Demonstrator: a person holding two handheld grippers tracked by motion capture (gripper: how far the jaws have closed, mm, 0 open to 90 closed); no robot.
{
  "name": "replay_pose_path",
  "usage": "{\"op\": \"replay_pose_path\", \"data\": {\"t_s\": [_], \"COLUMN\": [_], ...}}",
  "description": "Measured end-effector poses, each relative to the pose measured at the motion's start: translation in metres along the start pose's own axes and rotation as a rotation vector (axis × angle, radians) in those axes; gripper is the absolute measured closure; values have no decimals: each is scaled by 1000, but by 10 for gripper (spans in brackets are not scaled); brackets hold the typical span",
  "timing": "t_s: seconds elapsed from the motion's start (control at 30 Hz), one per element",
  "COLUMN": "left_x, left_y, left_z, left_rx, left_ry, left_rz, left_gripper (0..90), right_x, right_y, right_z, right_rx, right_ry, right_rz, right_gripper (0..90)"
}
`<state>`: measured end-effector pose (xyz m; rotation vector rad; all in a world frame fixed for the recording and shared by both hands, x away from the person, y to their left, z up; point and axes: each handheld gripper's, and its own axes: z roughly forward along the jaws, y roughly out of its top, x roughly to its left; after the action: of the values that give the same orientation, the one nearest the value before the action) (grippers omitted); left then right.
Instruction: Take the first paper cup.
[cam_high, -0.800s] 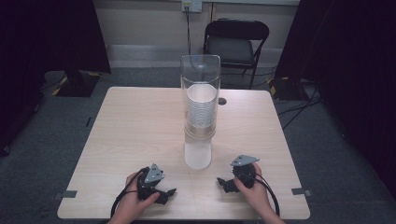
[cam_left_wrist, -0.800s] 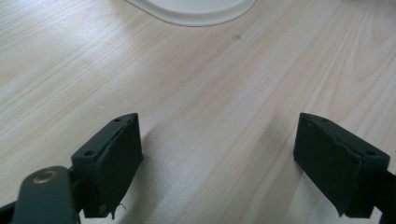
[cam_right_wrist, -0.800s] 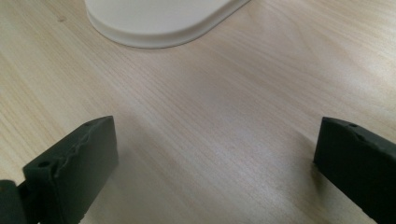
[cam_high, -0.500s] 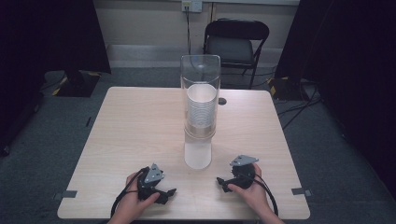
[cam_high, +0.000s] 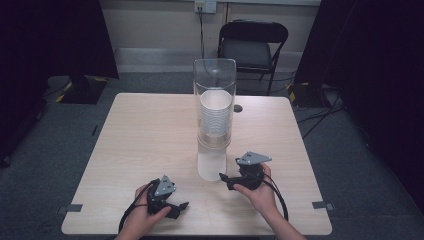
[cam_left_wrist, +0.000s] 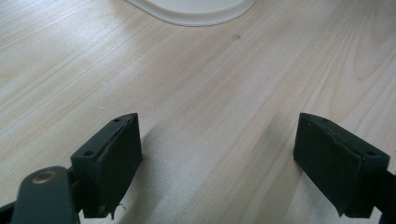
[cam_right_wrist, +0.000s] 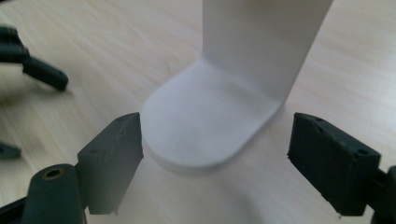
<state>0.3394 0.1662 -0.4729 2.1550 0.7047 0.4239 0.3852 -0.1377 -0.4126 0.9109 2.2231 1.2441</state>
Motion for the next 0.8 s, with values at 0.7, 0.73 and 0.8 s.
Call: {"op": "replay_pose_path", "data": {"t_s": [0.7, 0.73, 0.8], "left_x": [0, 0, 0], "left_y": [0, 0, 0], "left_z": [0, 0, 0], "left_rx": [0, 0, 0], "left_ry": [-2, -2, -2], "left_rz": [-5, -5, -5], "left_gripper": [148, 148, 148], "right_x": [5, 4, 3], "right_y": [46, 46, 47], "right_z": [17, 18, 19], "right_rx": [-135, -141, -141], "right_ry": [-2, 4, 1], "right_rz": [12, 18, 22], "right_gripper": [163, 163, 166]}}
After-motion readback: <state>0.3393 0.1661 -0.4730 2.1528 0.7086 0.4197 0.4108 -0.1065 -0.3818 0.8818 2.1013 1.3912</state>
